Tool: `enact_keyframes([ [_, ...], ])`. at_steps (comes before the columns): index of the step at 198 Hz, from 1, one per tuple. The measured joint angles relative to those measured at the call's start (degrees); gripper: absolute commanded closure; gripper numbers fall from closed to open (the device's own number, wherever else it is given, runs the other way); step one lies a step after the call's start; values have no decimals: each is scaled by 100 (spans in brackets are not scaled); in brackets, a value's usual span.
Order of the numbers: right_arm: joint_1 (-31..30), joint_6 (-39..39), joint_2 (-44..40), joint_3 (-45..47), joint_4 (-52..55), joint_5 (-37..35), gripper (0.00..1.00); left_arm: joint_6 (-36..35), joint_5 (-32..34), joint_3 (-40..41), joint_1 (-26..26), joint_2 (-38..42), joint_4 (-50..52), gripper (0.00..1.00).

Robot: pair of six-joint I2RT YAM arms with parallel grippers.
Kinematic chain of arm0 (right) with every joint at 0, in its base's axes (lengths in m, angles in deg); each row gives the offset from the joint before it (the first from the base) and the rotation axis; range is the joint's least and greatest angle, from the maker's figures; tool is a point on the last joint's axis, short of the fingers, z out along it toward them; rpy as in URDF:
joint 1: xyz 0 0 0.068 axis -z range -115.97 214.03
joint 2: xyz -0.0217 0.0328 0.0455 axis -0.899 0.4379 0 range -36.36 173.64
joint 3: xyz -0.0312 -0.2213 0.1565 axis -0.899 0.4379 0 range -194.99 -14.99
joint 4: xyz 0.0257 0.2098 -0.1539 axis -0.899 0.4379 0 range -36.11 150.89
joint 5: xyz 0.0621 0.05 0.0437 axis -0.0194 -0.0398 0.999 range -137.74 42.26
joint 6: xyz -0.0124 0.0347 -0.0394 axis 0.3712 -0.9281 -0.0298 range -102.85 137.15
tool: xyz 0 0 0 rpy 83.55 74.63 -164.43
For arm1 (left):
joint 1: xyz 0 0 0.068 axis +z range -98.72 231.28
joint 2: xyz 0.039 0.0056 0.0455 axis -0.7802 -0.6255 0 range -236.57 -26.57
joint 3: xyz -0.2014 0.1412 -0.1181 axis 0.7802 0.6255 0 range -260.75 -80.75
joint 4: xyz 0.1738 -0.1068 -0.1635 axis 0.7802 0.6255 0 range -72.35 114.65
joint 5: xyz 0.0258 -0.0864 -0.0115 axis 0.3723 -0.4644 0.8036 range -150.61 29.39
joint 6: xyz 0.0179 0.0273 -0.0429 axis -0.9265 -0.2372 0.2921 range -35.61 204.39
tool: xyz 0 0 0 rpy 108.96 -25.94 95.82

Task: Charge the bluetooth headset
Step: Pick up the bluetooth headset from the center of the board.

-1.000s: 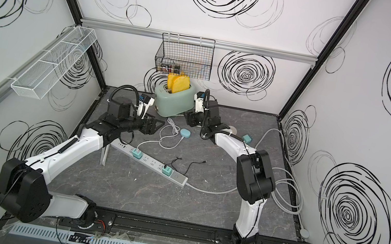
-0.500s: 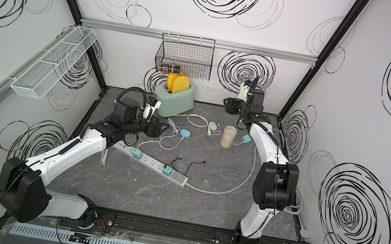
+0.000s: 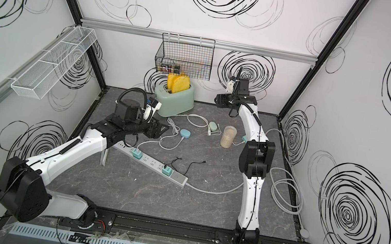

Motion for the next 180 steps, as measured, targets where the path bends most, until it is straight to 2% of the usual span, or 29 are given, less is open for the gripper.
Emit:
enact_keyframes([
  [66, -50, -44, 946, -337, 555, -133, 41, -4, -120, -2, -2, -210, 7, 29],
  [126, -46, 66, 1001, -66, 627, -199, 42, -7, -70, -286, -15, -673, 378, 31],
  [180, -48, 317, 1001, -9, 879, -251, 42, -11, -46, -339, -79, -763, 470, 32],
])
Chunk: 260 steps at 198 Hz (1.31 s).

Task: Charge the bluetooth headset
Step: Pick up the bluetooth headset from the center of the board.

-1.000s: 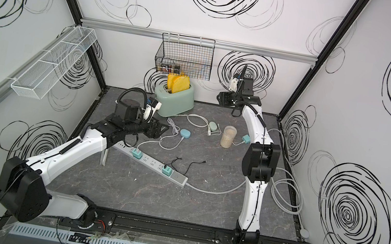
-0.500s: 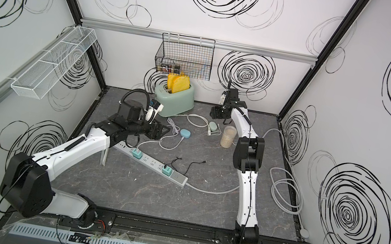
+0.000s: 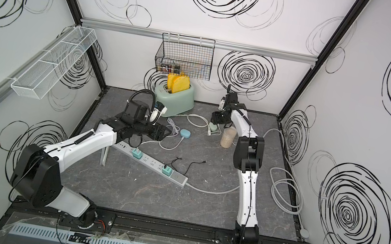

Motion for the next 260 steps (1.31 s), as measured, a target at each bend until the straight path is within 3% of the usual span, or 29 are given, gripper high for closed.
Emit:
enact_keyframes([
  [221, -177, 389, 192, -92, 382, -474, 45, -105, 17, -7, -140, 2, 238, 34],
  [260, -197, 457, 223, -92, 452, -498, 52, -109, 15, -7, -140, 2, 267, 34],
])
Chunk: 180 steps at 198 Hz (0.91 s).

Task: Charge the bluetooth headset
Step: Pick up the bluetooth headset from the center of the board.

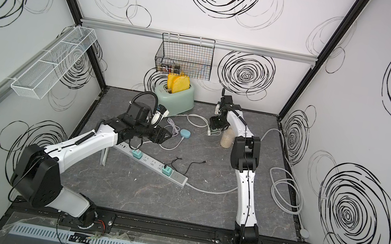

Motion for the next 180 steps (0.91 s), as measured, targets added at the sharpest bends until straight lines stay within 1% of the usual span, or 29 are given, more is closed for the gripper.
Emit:
enact_keyframes([
  [48, -17, -11, 0, -20, 4, -92, 63, 0, 0, -2, 0, 0, 0, 34],
  [82, -37, -66, -7, -22, -17, -138, 65, -2, 0, -2, 0, 0, 0, 34],
  [91, -42, -85, -20, -22, -24, -144, 67, -2, 2, -2, 0, 0, 2, 34],
  [113, -68, -138, -166, -20, -48, -153, 69, -2, 0, -2, 0, 4, 0, 34],
  [142, -149, -240, -802, 96, -162, -122, 70, -2, 2, -2, 0, 70, -2, 34],
  [180, -282, -404, -2149, 492, -251, 157, 70, 2, -35, -2, -17, 348, -13, 34],
])
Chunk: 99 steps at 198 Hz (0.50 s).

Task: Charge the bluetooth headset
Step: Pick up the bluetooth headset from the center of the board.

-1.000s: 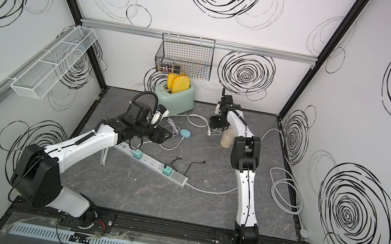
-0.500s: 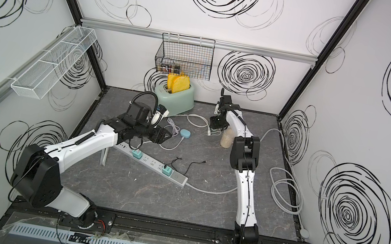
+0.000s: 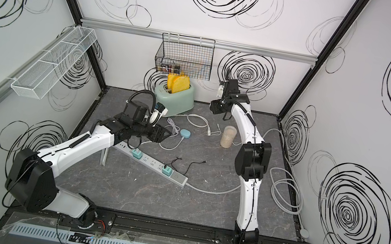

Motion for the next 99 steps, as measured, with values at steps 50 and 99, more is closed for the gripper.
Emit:
enact_keyframes([
  [50, -57, -402, -2092, 2507, -802, 964, 70, 0, -57, 0, -330, 529, -24, 33],
  [99, 199, -706, -3679, 5134, -1867, 1810, 70, 4, -157, -4, -463, 688, -70, 33],
])
